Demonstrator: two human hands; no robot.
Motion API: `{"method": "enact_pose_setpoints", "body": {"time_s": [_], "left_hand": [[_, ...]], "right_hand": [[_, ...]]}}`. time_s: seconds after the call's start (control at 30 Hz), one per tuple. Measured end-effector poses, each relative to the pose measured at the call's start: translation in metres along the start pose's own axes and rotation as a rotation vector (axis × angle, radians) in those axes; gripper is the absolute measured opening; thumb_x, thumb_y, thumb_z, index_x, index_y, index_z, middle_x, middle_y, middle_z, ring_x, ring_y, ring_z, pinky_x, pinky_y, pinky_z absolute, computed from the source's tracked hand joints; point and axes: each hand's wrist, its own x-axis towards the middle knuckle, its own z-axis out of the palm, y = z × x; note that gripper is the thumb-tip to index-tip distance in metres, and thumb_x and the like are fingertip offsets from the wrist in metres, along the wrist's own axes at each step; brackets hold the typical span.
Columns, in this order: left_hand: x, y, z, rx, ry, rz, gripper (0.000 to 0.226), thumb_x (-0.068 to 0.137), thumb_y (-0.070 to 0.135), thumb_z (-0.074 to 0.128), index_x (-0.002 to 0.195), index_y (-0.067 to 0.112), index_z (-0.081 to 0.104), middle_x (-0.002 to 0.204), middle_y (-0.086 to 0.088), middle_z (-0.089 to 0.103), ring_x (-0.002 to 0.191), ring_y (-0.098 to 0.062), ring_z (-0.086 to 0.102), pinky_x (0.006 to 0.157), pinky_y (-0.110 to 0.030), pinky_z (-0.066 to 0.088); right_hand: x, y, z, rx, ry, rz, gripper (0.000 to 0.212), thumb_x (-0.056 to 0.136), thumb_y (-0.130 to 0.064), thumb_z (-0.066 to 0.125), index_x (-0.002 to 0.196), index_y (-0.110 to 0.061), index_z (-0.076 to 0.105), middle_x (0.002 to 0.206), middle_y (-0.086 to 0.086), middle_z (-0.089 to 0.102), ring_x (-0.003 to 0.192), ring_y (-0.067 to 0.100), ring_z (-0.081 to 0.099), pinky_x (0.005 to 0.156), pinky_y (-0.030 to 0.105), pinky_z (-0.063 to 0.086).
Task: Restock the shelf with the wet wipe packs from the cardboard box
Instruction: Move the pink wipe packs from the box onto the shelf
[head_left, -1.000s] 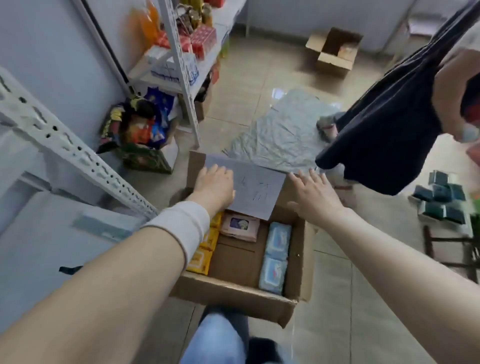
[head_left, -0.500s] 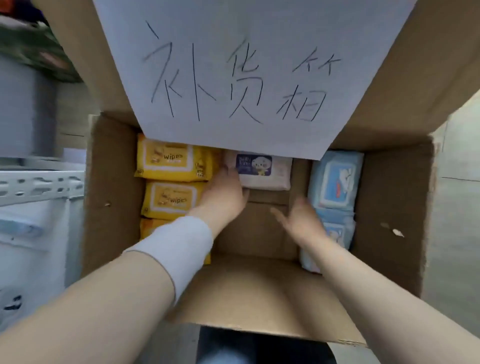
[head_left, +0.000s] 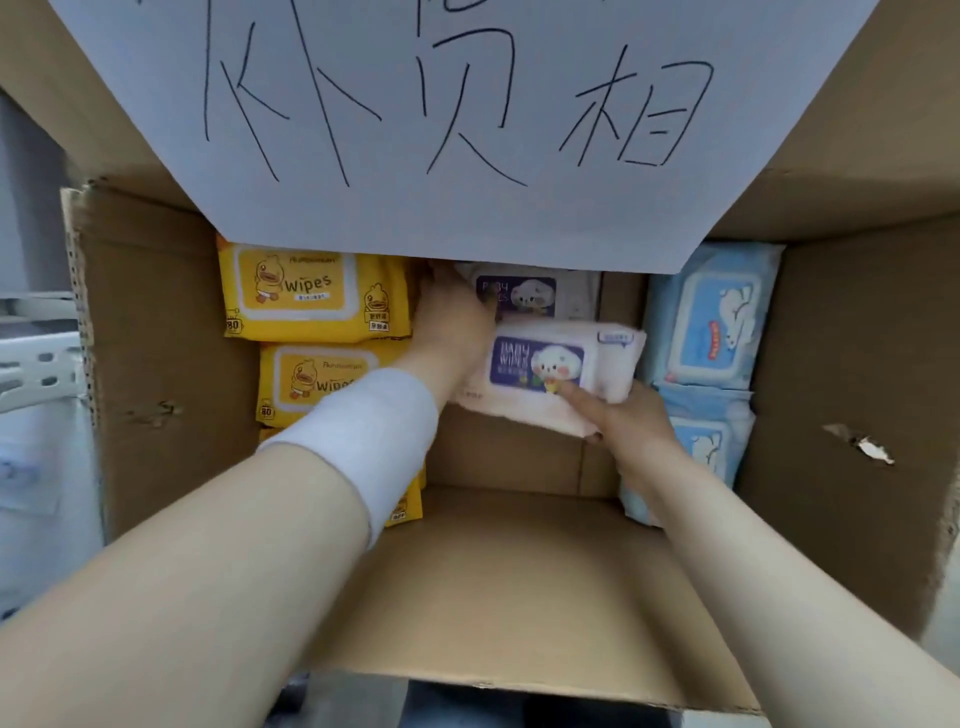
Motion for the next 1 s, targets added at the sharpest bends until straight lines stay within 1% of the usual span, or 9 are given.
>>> {"method": "enact_pose_setpoints", "body": {"time_s": [0.1, 0.2, 0.3, 0.5, 0.6, 0.7, 0.83, 0.93, 1.0], "left_hand": [[0.008, 0.01, 0.017, -0.103, -0.023, -0.188, 0.081, 0.093, 0.039, 0.049, 0.146, -0.005, 0.005, 0.147, -0.019, 0.03, 0.133, -0.032, 0.036, 0.107, -0.036, 0.032], [0.009, 0.024, 0.033, -0.127, 0.003, -0.3, 0.102, 0.086, 0.048, 0.057, 0.147, 0.001, -0.011, 0.154, -0.017, 0.011, 0.142, -0.033, 0.016, 0.116, -0.043, 0.017], [0.014, 0.028, 0.039, -0.085, 0.063, -0.321, 0.106, 0.081, 0.052, 0.061, 0.146, 0.0, -0.004, 0.152, -0.016, 0.015, 0.138, -0.032, 0.021, 0.112, -0.04, 0.02], [0.02, 0.018, 0.035, -0.286, 0.099, -0.298, 0.101, 0.075, 0.041, 0.073, 0.143, 0.002, 0.009, 0.144, -0.014, 0.036, 0.132, -0.028, 0.04, 0.102, -0.032, 0.037], [0.024, 0.012, 0.032, -0.41, 0.024, -0.328, 0.093, 0.073, 0.041, 0.075, 0.14, 0.004, 0.022, 0.143, -0.011, 0.041, 0.13, -0.026, 0.044, 0.099, -0.03, 0.039], [0.021, 0.007, 0.025, -0.481, -0.11, -0.324, 0.066, 0.078, 0.04, 0.071, 0.127, 0.004, 0.048, 0.13, -0.011, 0.056, 0.118, -0.025, 0.055, 0.086, -0.027, 0.044], [0.002, -0.002, 0.014, -0.488, -0.103, -0.215, 0.051, 0.085, 0.035, 0.064, 0.123, 0.001, 0.055, 0.126, -0.015, 0.059, 0.114, -0.029, 0.058, 0.088, -0.031, 0.046], [-0.026, -0.009, 0.005, -0.559, -0.048, -0.087, 0.022, 0.088, 0.027, 0.063, 0.084, 0.005, 0.063, 0.101, -0.02, 0.067, 0.093, -0.03, 0.062, 0.07, -0.03, 0.046], [-0.049, -0.008, -0.001, -0.586, -0.035, -0.057, 0.031, 0.088, 0.023, 0.061, 0.062, 0.015, 0.047, 0.074, -0.008, 0.061, 0.077, -0.022, 0.055, 0.056, -0.025, 0.037]], "right_hand": [[-0.001, 0.02, -0.011, -0.09, -0.01, 0.082, 0.017, 0.08, -0.014, 0.071, 0.092, -0.021, 0.061, 0.085, -0.004, 0.065, 0.07, 0.003, 0.059, 0.043, 0.009, 0.046], [0.005, 0.033, -0.009, -0.229, 0.036, 0.056, 0.021, 0.08, -0.019, 0.072, 0.099, -0.018, 0.062, 0.091, 0.0, 0.065, 0.073, 0.009, 0.06, 0.053, 0.013, 0.05], [0.008, 0.04, -0.001, -0.375, 0.052, 0.023, 0.033, 0.078, -0.028, 0.073, 0.107, -0.014, 0.065, 0.105, 0.007, 0.069, 0.095, 0.024, 0.064, 0.083, 0.034, 0.053], [0.004, 0.04, 0.004, -0.401, -0.068, 0.087, 0.043, 0.077, -0.027, 0.075, 0.116, -0.014, 0.063, 0.116, 0.007, 0.067, 0.104, 0.023, 0.063, 0.093, 0.04, 0.051], [0.002, 0.038, 0.002, -0.4, -0.11, 0.086, 0.042, 0.08, -0.025, 0.071, 0.12, -0.016, 0.06, 0.119, 0.006, 0.065, 0.106, 0.022, 0.062, 0.091, 0.037, 0.051], [-0.001, 0.036, 0.0, -0.404, -0.106, 0.067, 0.043, 0.082, -0.022, 0.07, 0.123, -0.015, 0.057, 0.122, 0.007, 0.063, 0.108, 0.023, 0.061, 0.088, 0.032, 0.05], [-0.018, 0.028, -0.008, -0.413, -0.075, 0.041, 0.042, 0.082, -0.019, 0.07, 0.122, -0.012, 0.058, 0.121, 0.007, 0.063, 0.107, 0.023, 0.061, 0.084, 0.029, 0.048], [-0.041, 0.022, -0.023, -0.453, -0.028, 0.008, 0.041, 0.082, -0.019, 0.07, 0.12, -0.01, 0.059, 0.11, 0.003, 0.064, 0.102, 0.019, 0.06, 0.077, 0.023, 0.041], [-0.056, 0.019, -0.036, -0.423, -0.008, 0.0, 0.039, 0.079, -0.016, 0.073, 0.116, -0.009, 0.062, 0.112, 0.007, 0.066, 0.096, 0.02, 0.062, 0.077, 0.026, 0.046]]}}
